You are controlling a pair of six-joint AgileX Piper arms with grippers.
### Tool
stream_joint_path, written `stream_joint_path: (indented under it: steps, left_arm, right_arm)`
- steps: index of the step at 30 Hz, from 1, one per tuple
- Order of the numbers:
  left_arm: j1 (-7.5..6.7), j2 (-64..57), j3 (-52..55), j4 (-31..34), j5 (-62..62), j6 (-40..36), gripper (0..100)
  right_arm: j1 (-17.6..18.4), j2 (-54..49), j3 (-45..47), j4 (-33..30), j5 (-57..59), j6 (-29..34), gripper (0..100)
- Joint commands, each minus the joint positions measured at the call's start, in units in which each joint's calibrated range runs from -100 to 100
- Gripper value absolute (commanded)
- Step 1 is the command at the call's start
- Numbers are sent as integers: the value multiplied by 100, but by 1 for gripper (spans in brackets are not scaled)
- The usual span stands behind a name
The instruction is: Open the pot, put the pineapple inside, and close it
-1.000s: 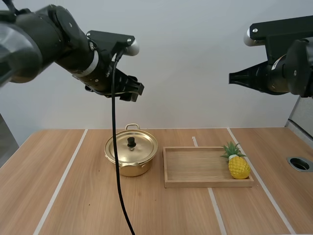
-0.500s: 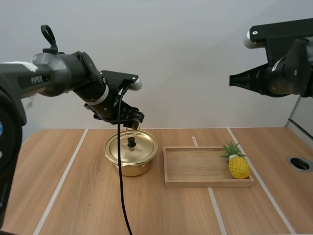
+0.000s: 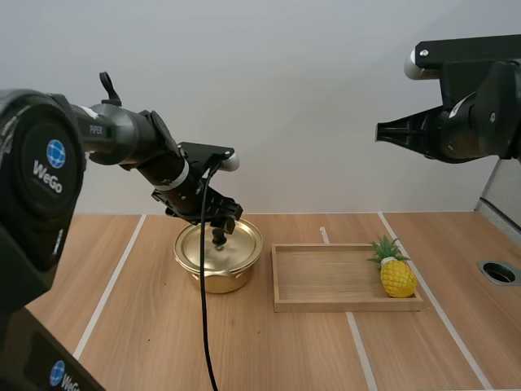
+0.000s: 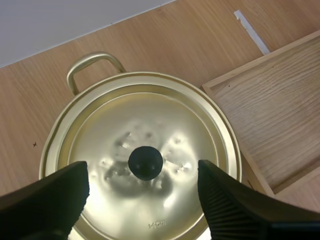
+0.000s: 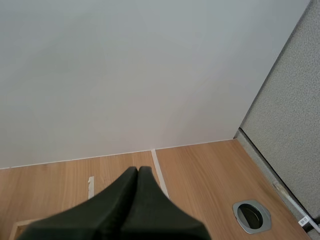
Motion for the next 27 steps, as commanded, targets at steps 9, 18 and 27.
stream_joint_path:
  steps: [9,18,27]
  left_arm:
    - [-12,436,7,-403,-346,329,100]
    - [-12,696,7,-431,-570,364,100]
    - [-12,696,7,-502,-671,398,100]
  right_arm:
    - [-34,-30,-48,106,41,-162,0]
    - [-34,-30,-48,106,94,-162,0]
    - [-34,-30,-48,121,92,-162,0]
